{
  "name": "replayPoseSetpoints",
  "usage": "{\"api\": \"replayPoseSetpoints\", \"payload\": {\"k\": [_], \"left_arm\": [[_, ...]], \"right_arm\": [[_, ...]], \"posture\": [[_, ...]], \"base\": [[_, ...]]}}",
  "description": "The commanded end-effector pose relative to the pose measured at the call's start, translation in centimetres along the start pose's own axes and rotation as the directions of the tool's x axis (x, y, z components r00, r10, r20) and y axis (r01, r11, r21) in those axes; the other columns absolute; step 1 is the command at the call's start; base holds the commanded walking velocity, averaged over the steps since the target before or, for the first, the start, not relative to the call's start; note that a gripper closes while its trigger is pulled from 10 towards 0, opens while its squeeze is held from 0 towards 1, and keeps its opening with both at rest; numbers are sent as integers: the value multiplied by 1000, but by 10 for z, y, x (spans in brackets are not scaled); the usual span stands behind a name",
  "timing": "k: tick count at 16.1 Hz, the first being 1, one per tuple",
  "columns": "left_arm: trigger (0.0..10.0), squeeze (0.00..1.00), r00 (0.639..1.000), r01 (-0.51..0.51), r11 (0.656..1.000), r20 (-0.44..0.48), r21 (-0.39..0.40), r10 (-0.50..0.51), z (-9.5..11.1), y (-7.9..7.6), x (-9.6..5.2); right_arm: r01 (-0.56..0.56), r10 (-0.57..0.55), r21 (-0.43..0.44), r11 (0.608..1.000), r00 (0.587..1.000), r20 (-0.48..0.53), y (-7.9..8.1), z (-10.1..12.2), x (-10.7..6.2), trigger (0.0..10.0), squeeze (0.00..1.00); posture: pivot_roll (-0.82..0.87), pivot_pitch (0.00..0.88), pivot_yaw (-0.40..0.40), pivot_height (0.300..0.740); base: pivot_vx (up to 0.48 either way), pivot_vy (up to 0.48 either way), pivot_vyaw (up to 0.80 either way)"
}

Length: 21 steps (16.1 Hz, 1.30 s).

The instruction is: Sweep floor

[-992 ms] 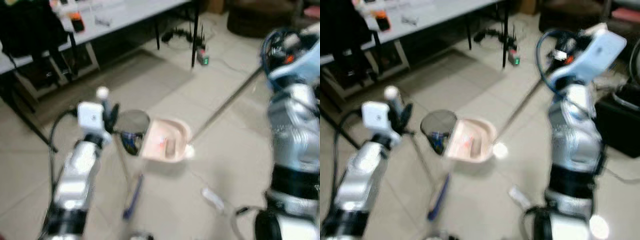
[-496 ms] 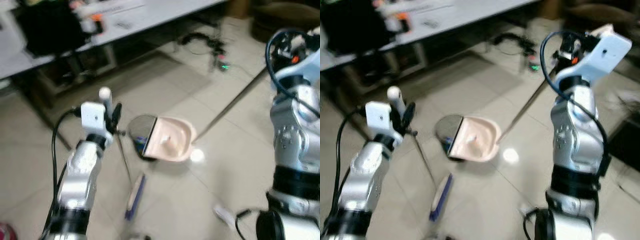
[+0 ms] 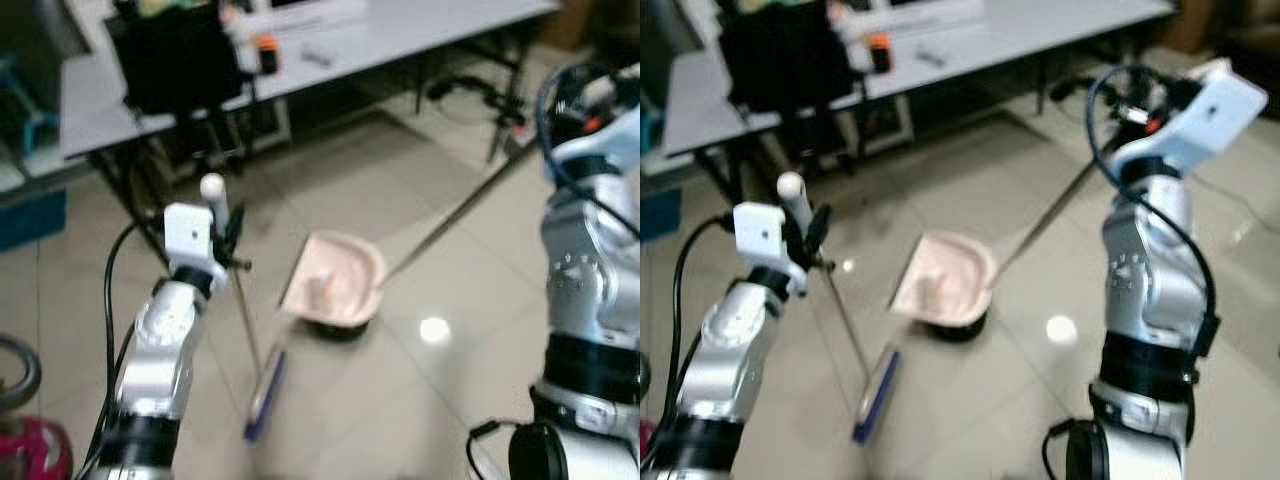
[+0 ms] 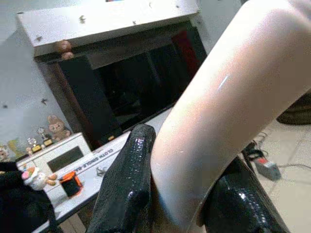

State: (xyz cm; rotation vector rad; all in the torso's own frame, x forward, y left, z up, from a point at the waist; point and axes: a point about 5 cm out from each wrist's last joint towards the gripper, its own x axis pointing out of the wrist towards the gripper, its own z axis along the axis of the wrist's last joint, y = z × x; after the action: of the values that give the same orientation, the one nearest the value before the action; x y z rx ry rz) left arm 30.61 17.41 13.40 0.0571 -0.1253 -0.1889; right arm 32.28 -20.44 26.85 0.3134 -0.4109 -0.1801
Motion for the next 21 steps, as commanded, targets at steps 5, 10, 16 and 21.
{"api": "replayPoseSetpoints", "payload": {"k": [5, 10, 16, 21], "left_arm": [[10000, 0, 999, -25, 999, 31, 37, 23, 8, 9, 0], [10000, 0, 999, -19, 999, 30, 40, 18, 8, 9, 1], [10000, 0, 1000, -9, 999, 26, 38, 8, 7, 7, 2], [10000, 0, 1000, 3, 1000, 27, -6, -3, 5, 6, -1]], "right_arm": [[-20, 17, 61, 998, 998, 63, 11, 10, 0, 10000, 0], [5, -9, 57, 998, 997, 72, 6, 11, 0, 10000, 0], [13, -17, 58, 998, 998, 63, 2, 12, 0, 10000, 0], [22, -25, 58, 998, 998, 58, 0, 10, -1, 10000, 0]], "posture": [[-16, 30, 100, 740], [-17, 32, 104, 740], [-20, 40, 110, 740], [-20, 49, 111, 740]], "base": [[426, 0, 0], [427, 0, 0], [426, 0, -366], [0, 0, 0]]}}
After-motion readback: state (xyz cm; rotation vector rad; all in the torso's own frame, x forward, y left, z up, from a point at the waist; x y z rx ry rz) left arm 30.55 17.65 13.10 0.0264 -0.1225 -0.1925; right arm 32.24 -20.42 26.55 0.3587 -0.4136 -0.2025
